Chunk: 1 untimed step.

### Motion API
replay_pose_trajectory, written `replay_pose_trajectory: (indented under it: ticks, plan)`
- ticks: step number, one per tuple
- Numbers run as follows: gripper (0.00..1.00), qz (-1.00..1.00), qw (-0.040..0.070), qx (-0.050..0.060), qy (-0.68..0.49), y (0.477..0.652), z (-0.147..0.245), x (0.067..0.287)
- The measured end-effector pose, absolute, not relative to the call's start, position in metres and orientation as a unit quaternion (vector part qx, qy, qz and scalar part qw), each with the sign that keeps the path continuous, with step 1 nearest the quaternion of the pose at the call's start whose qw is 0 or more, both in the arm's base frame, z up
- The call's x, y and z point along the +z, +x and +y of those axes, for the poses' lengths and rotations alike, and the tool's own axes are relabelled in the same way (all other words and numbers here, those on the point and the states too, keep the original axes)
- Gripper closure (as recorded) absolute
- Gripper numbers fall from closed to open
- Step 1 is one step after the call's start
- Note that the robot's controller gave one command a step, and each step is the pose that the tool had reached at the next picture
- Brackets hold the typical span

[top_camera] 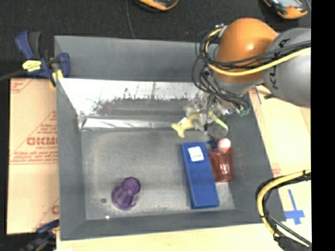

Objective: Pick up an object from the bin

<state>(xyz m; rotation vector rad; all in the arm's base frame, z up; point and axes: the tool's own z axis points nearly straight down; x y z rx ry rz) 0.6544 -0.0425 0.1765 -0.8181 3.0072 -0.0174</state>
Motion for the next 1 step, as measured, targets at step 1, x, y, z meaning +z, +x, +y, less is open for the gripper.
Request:
replay_pose_trajectory:
  ticks: [1]
  plan:
    - [1.00, 0.965, 0.011, -0.005, -0.261, 0.6538, -0.0429, 0.2170]
